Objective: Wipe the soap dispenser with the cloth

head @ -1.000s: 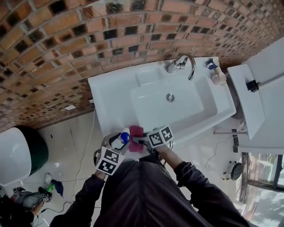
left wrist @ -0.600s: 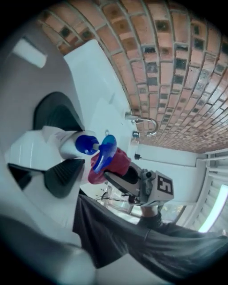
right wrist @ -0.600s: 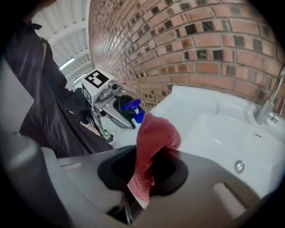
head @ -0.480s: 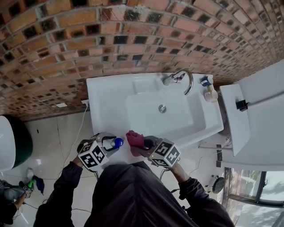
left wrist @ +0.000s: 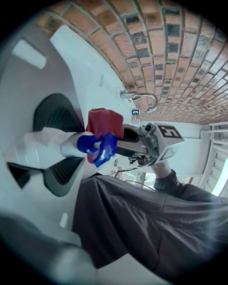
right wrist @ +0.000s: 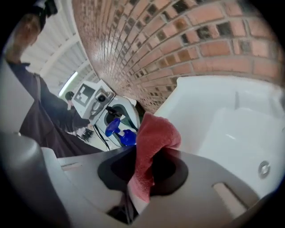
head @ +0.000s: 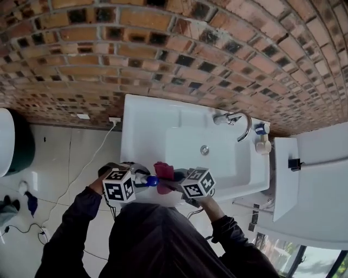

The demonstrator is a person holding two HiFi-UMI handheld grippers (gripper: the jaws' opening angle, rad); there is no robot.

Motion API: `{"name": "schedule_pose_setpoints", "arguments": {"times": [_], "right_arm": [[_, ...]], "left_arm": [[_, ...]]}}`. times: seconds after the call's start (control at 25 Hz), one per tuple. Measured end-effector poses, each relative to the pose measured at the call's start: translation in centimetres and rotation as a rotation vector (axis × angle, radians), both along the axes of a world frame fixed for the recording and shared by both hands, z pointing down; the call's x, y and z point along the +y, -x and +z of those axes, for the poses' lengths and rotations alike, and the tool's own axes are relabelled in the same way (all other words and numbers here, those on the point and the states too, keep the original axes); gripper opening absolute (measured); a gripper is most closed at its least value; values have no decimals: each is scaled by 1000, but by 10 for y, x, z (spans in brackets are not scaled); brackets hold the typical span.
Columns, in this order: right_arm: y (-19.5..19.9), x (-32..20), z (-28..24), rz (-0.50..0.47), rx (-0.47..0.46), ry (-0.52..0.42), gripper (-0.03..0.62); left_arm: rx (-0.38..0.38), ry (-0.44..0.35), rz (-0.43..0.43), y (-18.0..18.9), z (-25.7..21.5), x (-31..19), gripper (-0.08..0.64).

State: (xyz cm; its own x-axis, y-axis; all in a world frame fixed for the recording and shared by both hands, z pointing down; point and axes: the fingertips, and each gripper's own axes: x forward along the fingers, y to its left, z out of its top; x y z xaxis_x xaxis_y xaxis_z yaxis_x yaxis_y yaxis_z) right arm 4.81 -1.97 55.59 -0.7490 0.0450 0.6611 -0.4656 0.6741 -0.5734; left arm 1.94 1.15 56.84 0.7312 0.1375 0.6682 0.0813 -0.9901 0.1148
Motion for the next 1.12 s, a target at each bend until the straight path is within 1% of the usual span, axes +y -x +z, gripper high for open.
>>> {"name": "schedule_pose_setpoints", "arguments": {"times": [0.12, 0.16, 0.2, 0.24, 0.32, 0.44, 0.52, 0.56, 0.64, 0.68, 0.76, 0.84, 0.92, 0.96, 1.04, 1.12], "right_arm": [[-1, -3, 3, 58, -190, 215, 67], [-1, -4, 3, 71, -241, 266, 67], [-2, -6, 4, 81, -274, 298, 67], [-3, -9, 6, 85, -285, 310, 67], [-5, -9, 16, 60, -238, 300, 66], [-1, 2, 42, -66, -111, 250, 67], [1, 5, 63, -121, -16, 206, 66], [1, 6, 74, -128, 33, 192, 66], [-1, 10, 93, -106, 111, 191, 66], [-2, 11, 98, -87, 125, 193, 66], [-4, 11, 98, -63, 110, 186, 67], [-6, 4, 88, -63, 89, 143, 67], [-6, -8, 73, -107, 86, 37, 67], [-5, -13, 64, -154, 91, -32, 67], [1, -17, 43, -290, 111, -178, 67], [7, -12, 23, -437, 143, -291, 67]], "left_arm": [[13, 13, -32, 2, 0, 0, 184], [15, 13, -39, 2, 0, 0, 184], [15, 14, -42, 2, 0, 0, 184], [14, 15, -44, 2, 0, 0, 184], [12, 20, -44, 2, 0, 0, 184], [4, 28, -53, 2, 0, -1, 184], [-5, 30, -59, 2, 1, -1, 184], [-14, 28, -62, 3, 1, -1, 184], [-39, 16, -67, 3, 2, -1, 186], [-54, 7, -69, 2, 3, -1, 186], [-80, -16, -74, 1, 4, -1, 187], [-102, -39, -87, 1, 4, -1, 189], [-129, -70, -104, 1, 5, -3, 189], [-146, -90, -117, 1, 5, -4, 189], [-181, -132, -151, 4, 3, -8, 189], [-210, -168, -208, 10, -1, -12, 189]]}}
